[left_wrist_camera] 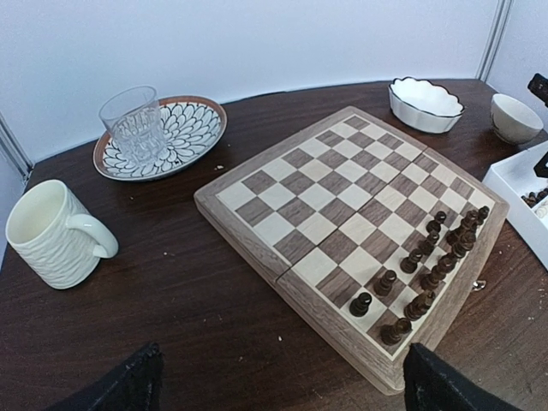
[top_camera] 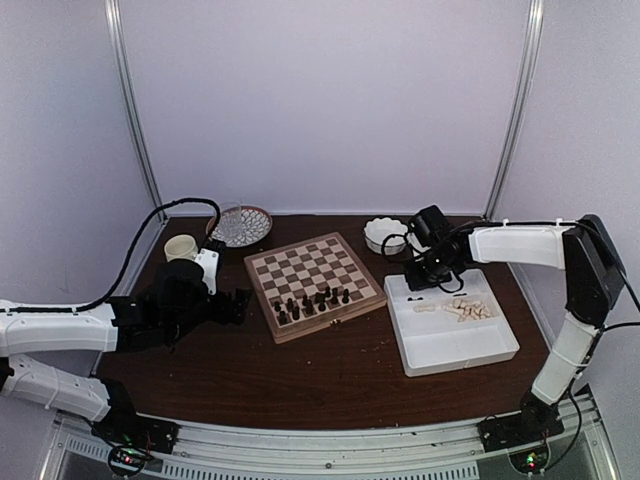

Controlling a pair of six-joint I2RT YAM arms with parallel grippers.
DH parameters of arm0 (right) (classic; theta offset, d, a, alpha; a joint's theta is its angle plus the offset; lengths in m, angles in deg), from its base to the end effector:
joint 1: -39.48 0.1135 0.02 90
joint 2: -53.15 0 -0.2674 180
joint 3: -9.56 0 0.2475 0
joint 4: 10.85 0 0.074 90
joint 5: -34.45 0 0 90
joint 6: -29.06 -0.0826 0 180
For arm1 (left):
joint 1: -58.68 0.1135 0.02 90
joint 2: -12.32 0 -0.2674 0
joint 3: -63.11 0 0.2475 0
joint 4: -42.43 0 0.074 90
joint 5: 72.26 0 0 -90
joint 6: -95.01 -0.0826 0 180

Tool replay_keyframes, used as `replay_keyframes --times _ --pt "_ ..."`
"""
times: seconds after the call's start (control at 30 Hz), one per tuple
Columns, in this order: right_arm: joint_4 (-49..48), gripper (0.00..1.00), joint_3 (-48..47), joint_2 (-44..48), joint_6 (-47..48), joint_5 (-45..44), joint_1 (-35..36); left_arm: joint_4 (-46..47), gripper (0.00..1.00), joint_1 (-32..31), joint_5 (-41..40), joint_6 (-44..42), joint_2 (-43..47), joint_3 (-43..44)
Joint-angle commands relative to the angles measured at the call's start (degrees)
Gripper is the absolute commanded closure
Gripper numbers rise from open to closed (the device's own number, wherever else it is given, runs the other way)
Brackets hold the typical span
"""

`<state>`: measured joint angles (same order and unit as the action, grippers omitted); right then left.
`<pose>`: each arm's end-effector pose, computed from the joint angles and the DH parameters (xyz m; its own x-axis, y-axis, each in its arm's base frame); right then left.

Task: Set up the chess pieces on the board
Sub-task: Move the chessboard to the center of the board.

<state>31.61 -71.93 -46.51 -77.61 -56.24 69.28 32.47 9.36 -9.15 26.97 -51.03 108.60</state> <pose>0.3275 0.1864 0.1635 -0.8655 -0.1651 -0.4728 -0.2542 0.9583 0.1306 0.2019 -0.1776 0.2077 -0.4376 -0.0026 -0.8992 0.2717 0.9529 -0.1350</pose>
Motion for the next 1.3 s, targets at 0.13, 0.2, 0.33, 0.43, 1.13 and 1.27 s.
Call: replay_keyframes --times 0.13,0.2,0.33,0.43,1.13,1.27 --pt "-0.21 0.77 0.81 -1.06 -0.01 1.01 0.09 0.59 0.02 0.01 -1.09 -0.97 0.79 1.33" --pt "-0.19 0.66 1.82 -0.54 -0.39 -1.43 0.08 0.56 0.02 0.01 -1.75 -1.51 1.01 1.25" --pt "-0.24 0.52 2.88 0.28 -1.68 -1.88 -0.56 0.81 0.02 0.01 -3.24 -3.06 0.85 1.31" --pt "-2.05 0.51 4.34 0.84 -2.65 -1.59 -1.88 2.41 0.02 0.01 -4.83 -5.54 0.45 0.97" --pt "11.19 0.5 -2.78 3.66 -9.54 0.38 -10.98 -31.06 0.02 1.16 -15.59 15.09 -3.61 29.09" --pt "18.17 0.48 -7.58 3.81 -8.55 -1.39 -11.12 -33.58 0.02 1.16 -13.64 15.61 -5.32 34.27"
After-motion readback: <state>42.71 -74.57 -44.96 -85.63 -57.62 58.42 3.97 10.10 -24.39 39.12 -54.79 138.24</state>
